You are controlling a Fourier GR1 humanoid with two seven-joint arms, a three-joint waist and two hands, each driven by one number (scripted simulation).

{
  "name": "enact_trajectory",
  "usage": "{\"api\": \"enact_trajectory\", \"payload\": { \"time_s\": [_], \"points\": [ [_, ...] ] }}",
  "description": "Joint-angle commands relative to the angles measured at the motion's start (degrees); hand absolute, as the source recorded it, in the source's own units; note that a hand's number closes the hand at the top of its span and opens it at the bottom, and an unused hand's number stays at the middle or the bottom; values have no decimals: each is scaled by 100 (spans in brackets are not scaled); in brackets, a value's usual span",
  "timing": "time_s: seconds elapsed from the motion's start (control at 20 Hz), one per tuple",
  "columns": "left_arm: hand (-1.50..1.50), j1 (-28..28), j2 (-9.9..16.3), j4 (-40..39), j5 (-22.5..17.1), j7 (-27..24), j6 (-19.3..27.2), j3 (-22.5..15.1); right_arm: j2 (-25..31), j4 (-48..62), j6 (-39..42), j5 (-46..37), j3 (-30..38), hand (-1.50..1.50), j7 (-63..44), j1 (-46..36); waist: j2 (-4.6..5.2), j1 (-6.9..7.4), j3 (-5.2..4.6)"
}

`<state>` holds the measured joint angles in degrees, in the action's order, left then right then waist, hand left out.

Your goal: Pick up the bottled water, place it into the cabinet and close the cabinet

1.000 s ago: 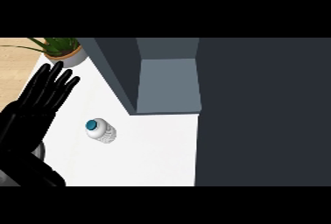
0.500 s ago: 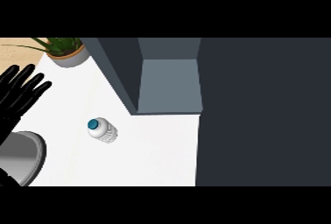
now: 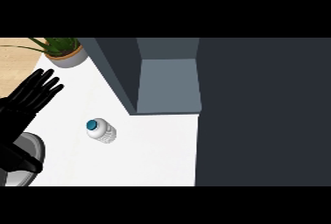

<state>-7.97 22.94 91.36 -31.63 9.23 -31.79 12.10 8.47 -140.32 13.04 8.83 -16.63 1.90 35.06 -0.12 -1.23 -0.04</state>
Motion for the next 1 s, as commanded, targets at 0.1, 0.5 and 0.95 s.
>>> {"api": "enact_trajectory", "payload": {
  "time_s": [0.1,0.5,0.95],
  "points": [
    [-150,228,-239,-947,820,-675,-363,-200,224,-1214,38,-32,-53,-150,-121,772,3,-30,-5],
    [-150,-579,-361,-3067,1285,-1325,-686,-246,430,-1371,216,-33,-113,-150,284,1274,14,-123,-8],
    [-150,-1236,-475,-5126,2490,-3066,-731,-444,398,-1294,134,-531,-574,-150,522,1564,39,-124,-17]
  ]
}}
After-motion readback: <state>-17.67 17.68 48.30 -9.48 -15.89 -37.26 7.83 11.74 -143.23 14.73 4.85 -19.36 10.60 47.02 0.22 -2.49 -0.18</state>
